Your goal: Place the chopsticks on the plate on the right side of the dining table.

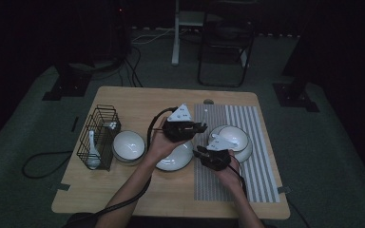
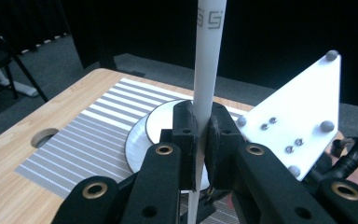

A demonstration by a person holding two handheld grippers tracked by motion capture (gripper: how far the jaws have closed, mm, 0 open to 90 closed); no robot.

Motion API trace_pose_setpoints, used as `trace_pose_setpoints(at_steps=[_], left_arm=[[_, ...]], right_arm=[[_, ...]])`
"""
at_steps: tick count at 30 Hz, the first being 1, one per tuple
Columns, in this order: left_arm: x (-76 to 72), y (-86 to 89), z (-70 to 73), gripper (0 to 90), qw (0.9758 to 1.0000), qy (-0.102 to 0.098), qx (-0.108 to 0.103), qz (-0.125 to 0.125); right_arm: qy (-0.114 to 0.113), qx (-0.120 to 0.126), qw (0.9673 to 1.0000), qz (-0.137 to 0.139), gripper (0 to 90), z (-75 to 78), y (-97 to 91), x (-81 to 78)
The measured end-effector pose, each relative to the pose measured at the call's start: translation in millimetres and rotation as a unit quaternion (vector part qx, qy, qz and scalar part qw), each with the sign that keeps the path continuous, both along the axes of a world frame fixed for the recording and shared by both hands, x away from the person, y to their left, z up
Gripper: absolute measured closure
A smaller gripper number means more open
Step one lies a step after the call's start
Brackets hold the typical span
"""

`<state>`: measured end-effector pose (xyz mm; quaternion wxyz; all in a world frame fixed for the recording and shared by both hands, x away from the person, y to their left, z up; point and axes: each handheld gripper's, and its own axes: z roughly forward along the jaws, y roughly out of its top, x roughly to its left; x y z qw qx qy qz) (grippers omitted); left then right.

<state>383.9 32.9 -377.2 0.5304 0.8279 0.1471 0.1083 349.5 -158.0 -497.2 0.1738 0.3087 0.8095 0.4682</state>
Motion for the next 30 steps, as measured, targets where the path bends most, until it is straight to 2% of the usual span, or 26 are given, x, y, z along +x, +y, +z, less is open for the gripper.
trace_pose_setpoints(at_steps=[5,12,18,24,30], left_arm=[[-0.3,1.2,-0.5,84.2,1.0000,0.004,-0.008,-0.003],[-1.9,3.1,-2.9,81.4,0.9999,0.001,-0.015,-0.007],[-2.9,2.7,-23.9,77.8,0.9997,0.012,-0.012,-0.016],[-1.2,6.6,-44.5,78.7,0.9995,0.028,-0.008,-0.013],[1.0,5.9,-58.3,80.2,0.9992,0.037,0.003,-0.013]], right_arm=[[-0.006,0.000,0.9999,0.010,84.5,-1.5,6.4,-0.6],[0.001,0.020,0.9998,0.009,86.8,-1.8,1.1,-1.0],[0.002,0.026,0.9996,0.005,86.9,-1.4,-0.4,-0.9],[0.007,0.035,0.9994,-0.001,86.9,-0.9,-3.3,-0.5],[0.009,0.038,0.9992,-0.001,86.8,-0.8,-3.4,-0.3]])
